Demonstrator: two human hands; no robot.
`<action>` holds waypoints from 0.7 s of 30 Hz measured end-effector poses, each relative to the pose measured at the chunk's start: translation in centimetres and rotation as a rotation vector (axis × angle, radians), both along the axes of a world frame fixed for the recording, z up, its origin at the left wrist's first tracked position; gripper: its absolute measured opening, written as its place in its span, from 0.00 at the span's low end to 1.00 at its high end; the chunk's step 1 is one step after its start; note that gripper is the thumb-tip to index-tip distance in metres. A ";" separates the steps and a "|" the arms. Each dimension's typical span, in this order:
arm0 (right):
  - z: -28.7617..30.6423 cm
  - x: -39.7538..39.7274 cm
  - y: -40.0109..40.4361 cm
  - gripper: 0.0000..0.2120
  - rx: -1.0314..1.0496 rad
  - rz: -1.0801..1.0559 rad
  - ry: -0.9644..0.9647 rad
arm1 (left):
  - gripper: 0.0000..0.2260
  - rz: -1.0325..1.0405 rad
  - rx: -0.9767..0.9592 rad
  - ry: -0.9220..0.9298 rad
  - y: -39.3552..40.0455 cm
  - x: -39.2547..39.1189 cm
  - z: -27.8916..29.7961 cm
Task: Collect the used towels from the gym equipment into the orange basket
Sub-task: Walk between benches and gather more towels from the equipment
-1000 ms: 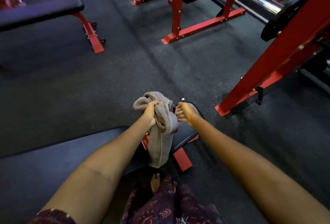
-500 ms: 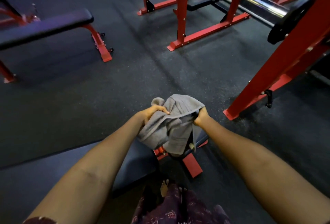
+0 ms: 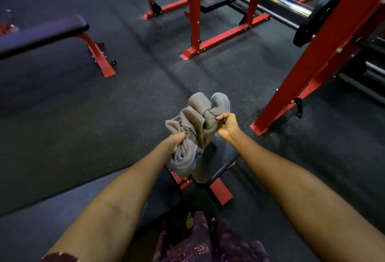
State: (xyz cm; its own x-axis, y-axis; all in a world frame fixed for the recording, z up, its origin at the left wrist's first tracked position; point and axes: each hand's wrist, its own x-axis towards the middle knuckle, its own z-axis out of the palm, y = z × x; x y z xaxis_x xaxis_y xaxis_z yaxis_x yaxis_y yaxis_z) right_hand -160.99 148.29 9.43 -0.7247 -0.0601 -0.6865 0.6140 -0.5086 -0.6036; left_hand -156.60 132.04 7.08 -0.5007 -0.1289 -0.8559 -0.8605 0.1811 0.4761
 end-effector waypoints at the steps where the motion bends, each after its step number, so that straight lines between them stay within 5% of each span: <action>1: 0.4 0.2 0.1 0.15 -0.007 0.020 0.006 | 0.20 0.011 0.021 -0.007 0.6 0.0 0.8; 9: 3.0 2.9 1.6 0.06 0.142 0.232 0.146 | 0.17 0.130 0.307 0.037 3.8 -1.7 1.7; 13: 4.1 3.9 4.5 0.17 0.401 0.348 0.207 | 0.11 0.152 0.352 0.163 7.2 -0.8 2.2; 21: 5.7 8.2 15.0 0.19 0.721 0.174 0.301 | 0.24 0.029 0.555 0.264 15.8 1.7 4.7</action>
State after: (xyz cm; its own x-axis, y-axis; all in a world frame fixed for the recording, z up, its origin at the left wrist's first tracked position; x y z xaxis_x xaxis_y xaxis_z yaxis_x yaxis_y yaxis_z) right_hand -152.74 163.29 15.10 -0.9062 0.1950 -0.3752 0.4066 0.1582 -0.8998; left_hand -154.86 147.83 11.83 -0.7079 0.2837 -0.6468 -0.7016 -0.1770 0.6903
